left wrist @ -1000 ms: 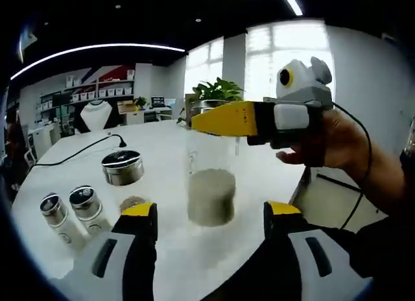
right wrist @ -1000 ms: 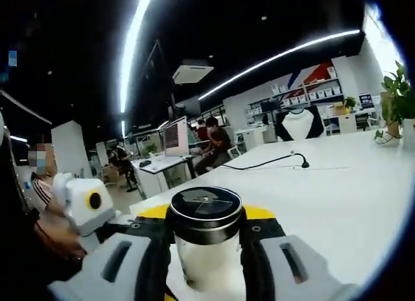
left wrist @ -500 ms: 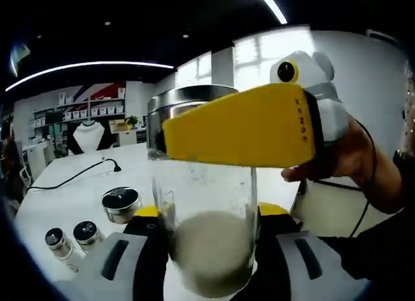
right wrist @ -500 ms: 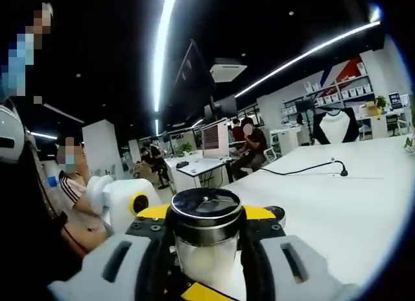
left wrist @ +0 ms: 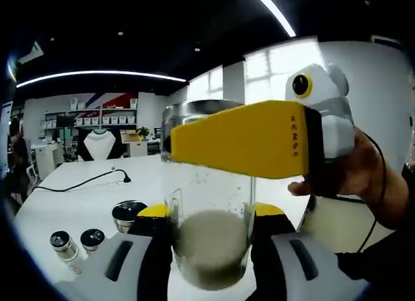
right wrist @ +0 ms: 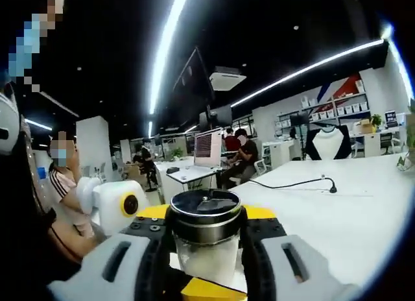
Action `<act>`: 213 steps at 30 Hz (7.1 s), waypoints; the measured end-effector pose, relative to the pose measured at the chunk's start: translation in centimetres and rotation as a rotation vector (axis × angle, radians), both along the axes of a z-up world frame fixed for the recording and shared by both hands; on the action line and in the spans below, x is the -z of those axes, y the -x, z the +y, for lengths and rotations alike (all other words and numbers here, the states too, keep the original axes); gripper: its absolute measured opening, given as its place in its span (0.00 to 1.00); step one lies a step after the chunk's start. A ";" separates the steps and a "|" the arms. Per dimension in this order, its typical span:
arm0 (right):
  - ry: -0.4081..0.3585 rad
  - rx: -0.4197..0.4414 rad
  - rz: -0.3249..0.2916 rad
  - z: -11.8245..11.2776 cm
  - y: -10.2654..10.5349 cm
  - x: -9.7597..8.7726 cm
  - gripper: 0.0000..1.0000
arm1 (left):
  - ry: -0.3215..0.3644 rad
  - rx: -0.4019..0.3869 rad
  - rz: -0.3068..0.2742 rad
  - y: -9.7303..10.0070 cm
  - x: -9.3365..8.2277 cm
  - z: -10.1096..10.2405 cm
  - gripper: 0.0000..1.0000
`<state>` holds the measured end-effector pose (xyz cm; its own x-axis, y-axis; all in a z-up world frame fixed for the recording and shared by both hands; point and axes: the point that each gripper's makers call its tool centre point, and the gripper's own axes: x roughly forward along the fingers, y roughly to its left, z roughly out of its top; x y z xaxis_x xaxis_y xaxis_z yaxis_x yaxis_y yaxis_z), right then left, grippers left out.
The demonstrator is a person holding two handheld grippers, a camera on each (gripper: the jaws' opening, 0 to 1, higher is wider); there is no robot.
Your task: Rotate the seasoning bottle until the label or dispensing opening points toward the visible target arrow and the bottle remains upright within the marked orientation range
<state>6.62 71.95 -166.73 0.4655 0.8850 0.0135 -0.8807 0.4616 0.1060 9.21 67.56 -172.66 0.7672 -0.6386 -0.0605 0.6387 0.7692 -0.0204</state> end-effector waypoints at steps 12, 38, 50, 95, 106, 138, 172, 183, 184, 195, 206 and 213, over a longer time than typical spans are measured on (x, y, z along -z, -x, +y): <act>-0.039 0.037 -0.057 0.7 -0.1 -1.0 0.39 | 0.008 -0.036 -0.034 0.2 -0.8 0.8 0.47; -0.080 -0.368 -0.140 -0.4 2.3 -1.9 0.37 | 0.024 0.095 -0.003 1.5 -1.3 -0.9 0.48; -0.052 -0.233 -0.203 0.3 1.5 -2.1 0.40 | 0.046 -0.003 -0.030 0.5 -1.7 0.4 0.47; -0.001 -0.227 -0.282 0.1 2.0 -2.9 0.36 | 0.025 0.009 -0.036 0.8 -2.0 0.4 0.46; -0.014 -0.288 -0.283 -0.1 2.5 -2.5 0.36 | -0.024 0.033 -0.067 0.9 -2.0 -0.1 0.46; 0.001 0.052 -0.159 0.0 -0.4 -0.3 0.36 | -0.046 -0.101 -0.006 -0.2 -0.6 1.6 0.46; -0.041 -0.149 -0.182 -0.1 1.2 -0.8 0.38 | -0.030 -0.053 0.036 -0.2 -0.1 1.2 0.46; 0.057 0.080 -0.256 1.2 0.5 -0.9 0.39 | -0.044 -0.123 0.032 -0.6 -0.1 2.4 0.46; 0.058 0.084 -0.256 1.3 0.4 -0.9 0.39 | -0.046 -0.127 0.029 -0.6 -0.1 2.5 0.46; -0.035 0.081 -0.145 1.1 -0.7 -0.6 0.37 | -0.078 -0.137 0.006 -0.6 -0.3 2.8 0.46; -0.034 -0.039 -0.134 0.3 -0.6 -0.6 0.36 | -0.090 -0.093 0.002 -0.4 -0.3 2.2 0.45; -0.020 -0.127 -0.134 -0.1 -0.2 -0.2 0.36 | -0.073 -0.041 0.038 -0.2 0.2 1.3 0.45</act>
<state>6.85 71.89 -166.56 0.3431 0.9353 0.0863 -0.9386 0.3450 -0.0081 9.43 68.89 -172.87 0.7888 -0.5998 -0.1347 0.6066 0.7949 0.0130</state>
